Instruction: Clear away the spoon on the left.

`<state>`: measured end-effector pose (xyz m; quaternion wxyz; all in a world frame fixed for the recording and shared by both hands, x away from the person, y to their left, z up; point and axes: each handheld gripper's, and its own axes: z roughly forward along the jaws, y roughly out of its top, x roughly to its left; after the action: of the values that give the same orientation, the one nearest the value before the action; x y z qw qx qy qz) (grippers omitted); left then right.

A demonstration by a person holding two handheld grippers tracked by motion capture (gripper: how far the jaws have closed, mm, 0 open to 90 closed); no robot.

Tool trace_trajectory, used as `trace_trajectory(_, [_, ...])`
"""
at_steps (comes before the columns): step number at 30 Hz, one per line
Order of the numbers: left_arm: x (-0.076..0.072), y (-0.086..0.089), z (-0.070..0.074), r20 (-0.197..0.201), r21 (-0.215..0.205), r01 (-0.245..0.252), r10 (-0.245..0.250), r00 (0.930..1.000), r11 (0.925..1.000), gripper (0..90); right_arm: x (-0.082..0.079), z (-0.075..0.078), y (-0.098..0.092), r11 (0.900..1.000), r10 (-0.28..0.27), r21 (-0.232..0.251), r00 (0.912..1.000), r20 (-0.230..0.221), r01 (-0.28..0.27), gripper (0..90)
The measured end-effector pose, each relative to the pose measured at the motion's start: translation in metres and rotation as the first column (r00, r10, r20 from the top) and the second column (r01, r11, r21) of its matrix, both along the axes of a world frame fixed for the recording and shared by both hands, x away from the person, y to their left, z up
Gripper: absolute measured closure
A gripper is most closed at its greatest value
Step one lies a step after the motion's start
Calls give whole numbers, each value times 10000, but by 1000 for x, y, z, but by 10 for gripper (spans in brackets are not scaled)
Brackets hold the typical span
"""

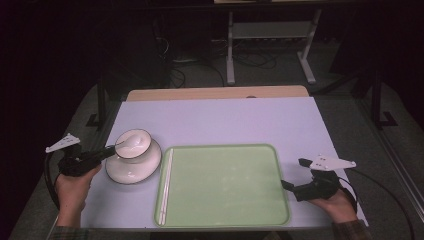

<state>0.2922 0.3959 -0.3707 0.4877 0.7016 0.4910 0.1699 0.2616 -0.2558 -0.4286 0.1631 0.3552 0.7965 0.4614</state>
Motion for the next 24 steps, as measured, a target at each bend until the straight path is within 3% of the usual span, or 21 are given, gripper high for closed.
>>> trace_trajectory(12, [-6,-13,16,613,-458,609,-581,9964,9971,852,0,0,0,10000,-27,5,10000,18,27,0])
trace_trajectory(24, [-4,-35,19,658,-631,1410,-1369,9884,9880,853,0,0,-1,10000,-37,10,10000,15,37,0])
